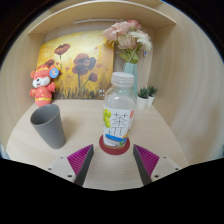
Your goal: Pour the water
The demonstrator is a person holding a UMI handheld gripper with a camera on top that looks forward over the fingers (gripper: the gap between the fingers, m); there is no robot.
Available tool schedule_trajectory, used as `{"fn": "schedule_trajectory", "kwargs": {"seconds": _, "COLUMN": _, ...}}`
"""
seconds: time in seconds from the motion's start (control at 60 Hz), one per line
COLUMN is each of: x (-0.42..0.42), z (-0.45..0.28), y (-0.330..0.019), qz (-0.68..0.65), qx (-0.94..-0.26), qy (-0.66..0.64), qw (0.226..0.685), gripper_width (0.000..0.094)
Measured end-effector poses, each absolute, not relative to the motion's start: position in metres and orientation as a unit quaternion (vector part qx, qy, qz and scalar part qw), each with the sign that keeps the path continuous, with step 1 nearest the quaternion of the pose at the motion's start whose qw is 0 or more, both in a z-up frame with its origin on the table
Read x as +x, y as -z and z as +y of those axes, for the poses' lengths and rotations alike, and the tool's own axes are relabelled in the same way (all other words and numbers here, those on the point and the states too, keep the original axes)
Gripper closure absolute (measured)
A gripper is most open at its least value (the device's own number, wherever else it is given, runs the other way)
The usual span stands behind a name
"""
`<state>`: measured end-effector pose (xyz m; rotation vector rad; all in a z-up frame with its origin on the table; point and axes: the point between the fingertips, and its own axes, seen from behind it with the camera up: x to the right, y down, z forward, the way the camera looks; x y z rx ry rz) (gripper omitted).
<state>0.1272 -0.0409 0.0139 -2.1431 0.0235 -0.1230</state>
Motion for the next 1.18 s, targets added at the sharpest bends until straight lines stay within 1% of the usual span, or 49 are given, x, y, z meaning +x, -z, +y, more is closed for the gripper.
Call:
{"fn": "schedule_trajectory", "kwargs": {"seconds": 0.083, "x": 0.114, "z": -0.08, "y": -0.012, "qz": 0.009, "qx": -0.891, "qy": 0.052, "qw": 0.452, "gripper_width": 0.0123}}
{"fn": "schedule_trajectory", "kwargs": {"seconds": 0.133, "x": 0.103, "z": -0.101, "y": -0.02, "qz": 0.009, "qx": -0.892, "qy": 0.054, "qw": 0.449, "gripper_width": 0.0127}}
{"fn": "schedule_trajectory", "kwargs": {"seconds": 0.333, "x": 0.038, "z": -0.156, "y": -0.074, "qz": 0.001, "qx": -0.888, "qy": 0.034, "qw": 0.458, "gripper_width": 0.0142}}
{"fn": "schedule_trajectory", "kwargs": {"seconds": 0.55, "x": -0.004, "z": -0.176, "y": -0.165, "qz": -0.006, "qx": -0.86, "qy": 0.037, "qw": 0.509, "gripper_width": 0.0143}}
{"fn": "schedule_trajectory", "kwargs": {"seconds": 0.783, "x": -0.025, "z": -0.19, "y": -0.229, "qz": 0.006, "qx": -0.834, "qy": 0.039, "qw": 0.55, "gripper_width": 0.0146}}
{"fn": "schedule_trajectory", "kwargs": {"seconds": 0.983, "x": -0.034, "z": -0.2, "y": -0.246, "qz": 0.011, "qx": -0.828, "qy": 0.034, "qw": 0.559, "gripper_width": 0.0147}}
{"fn": "schedule_trajectory", "kwargs": {"seconds": 1.183, "x": -0.042, "z": -0.208, "y": -0.242, "qz": 0.026, "qx": -0.832, "qy": 0.024, "qw": 0.553, "gripper_width": 0.0148}}
